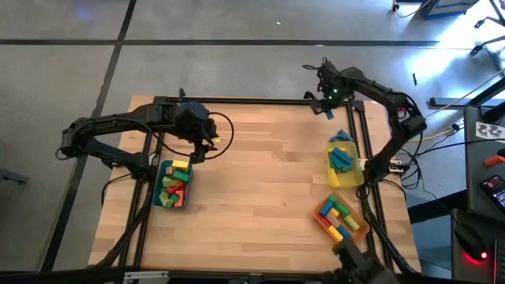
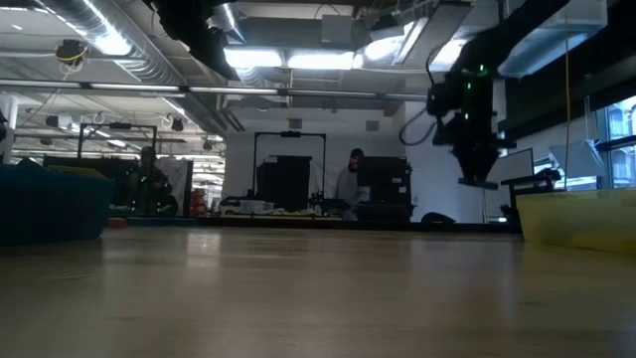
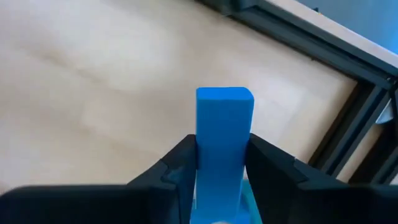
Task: Sort blocks by size
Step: Put the blue rectangular block into the yellow bin
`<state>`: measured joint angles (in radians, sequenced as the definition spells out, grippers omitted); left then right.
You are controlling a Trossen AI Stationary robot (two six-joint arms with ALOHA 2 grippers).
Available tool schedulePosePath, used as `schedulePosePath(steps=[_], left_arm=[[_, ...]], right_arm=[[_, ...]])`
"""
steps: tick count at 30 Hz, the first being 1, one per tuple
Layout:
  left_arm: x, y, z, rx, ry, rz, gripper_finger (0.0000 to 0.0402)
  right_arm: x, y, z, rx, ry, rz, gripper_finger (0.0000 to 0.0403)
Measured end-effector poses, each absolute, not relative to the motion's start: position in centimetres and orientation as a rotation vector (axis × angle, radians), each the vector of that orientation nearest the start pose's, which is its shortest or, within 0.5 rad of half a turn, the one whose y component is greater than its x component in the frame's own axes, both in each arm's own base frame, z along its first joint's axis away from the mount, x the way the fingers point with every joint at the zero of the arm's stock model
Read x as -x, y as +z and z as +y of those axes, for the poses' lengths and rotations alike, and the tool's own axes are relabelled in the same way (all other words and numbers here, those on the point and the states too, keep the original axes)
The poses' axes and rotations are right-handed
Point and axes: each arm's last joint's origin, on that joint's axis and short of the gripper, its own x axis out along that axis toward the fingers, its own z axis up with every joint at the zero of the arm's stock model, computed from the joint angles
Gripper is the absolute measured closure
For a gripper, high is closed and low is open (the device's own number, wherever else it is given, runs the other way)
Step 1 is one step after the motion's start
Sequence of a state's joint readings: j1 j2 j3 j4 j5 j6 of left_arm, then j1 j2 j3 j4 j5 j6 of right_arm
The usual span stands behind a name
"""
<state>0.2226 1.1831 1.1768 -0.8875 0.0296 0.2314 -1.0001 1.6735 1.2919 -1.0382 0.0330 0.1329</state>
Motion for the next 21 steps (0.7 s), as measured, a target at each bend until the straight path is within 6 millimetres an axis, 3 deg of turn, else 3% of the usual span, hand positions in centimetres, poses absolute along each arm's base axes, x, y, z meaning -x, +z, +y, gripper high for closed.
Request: schedulePosePath(steps=[10,21], left_arm=[[-22.1,33.1,4.9,-0.103,0.076,0.903,0.0190],[-22.1,33.1,4.9,-0.101,0.077,0.903,0.0190]], right_arm=[[-18.7,28.6,-19.4,-0.686,-0.893,1.206,0.0278],[-19.3,31.4,-12.8,-0.573,-0.843,1.218,0.0279]])
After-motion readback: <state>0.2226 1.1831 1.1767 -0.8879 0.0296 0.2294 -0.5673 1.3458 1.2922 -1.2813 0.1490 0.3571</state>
